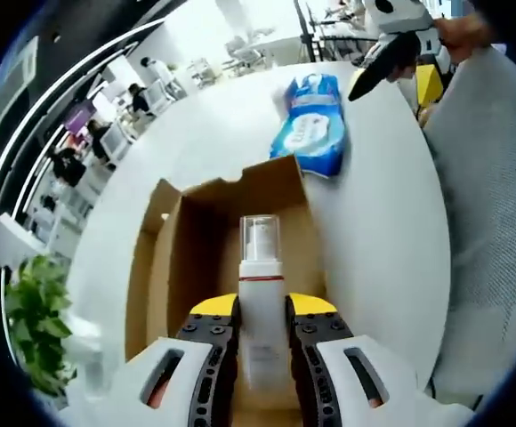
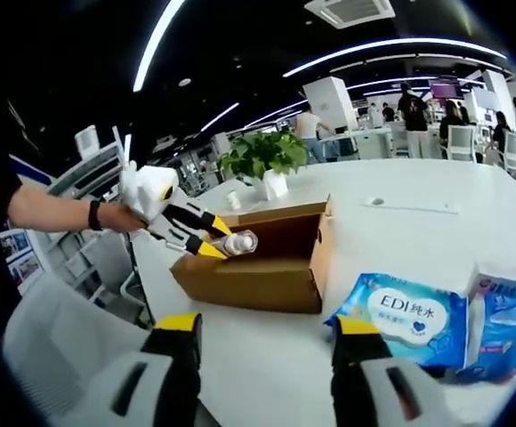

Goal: Operate the shoe box by opening the lid, removing the specified soft item, and placing it in the target area until the item is outside and the box remains undamaged.

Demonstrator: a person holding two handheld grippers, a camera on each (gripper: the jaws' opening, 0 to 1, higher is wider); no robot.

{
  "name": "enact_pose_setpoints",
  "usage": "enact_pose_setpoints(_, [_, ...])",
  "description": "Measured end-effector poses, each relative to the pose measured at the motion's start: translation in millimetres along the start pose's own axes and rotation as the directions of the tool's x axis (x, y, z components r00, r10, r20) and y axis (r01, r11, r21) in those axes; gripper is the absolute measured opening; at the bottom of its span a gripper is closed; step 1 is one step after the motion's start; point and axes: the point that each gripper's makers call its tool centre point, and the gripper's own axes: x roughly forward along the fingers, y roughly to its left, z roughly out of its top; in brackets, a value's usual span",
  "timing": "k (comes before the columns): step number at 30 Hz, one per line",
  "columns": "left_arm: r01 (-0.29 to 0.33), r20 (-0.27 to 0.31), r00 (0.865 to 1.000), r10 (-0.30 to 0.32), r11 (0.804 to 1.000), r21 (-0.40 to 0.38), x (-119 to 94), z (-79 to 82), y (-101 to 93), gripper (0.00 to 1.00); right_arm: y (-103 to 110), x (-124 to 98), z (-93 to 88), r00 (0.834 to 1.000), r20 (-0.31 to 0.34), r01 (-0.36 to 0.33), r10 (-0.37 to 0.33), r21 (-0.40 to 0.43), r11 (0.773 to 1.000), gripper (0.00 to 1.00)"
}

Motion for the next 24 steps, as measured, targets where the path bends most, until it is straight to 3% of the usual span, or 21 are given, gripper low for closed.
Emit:
enact_pose_setpoints(5, [-0.003,0.03,1.0,0.002,0.998,0.063,-6,21.1,-6.5,0.19,4,1,2.2,1.0,0.008,-0.017,0.017,0.012,1.0,0.57])
enact_pose_setpoints(17, [0.007,0.064,0.998,-0.017,0.989,0.15,-8,46.0,-22.8,0.19,11,1,10.3,0.996,0.056,-0.069,0.064,0.088,0.994,0.56])
enact_pose_setpoints(24, [0.013,0.108,0.994,-0.035,0.98,0.2,-11,70.8,-37.7,0.19,15,0,12.7,0.994,0.074,-0.092,0.084,0.118,0.989,0.55])
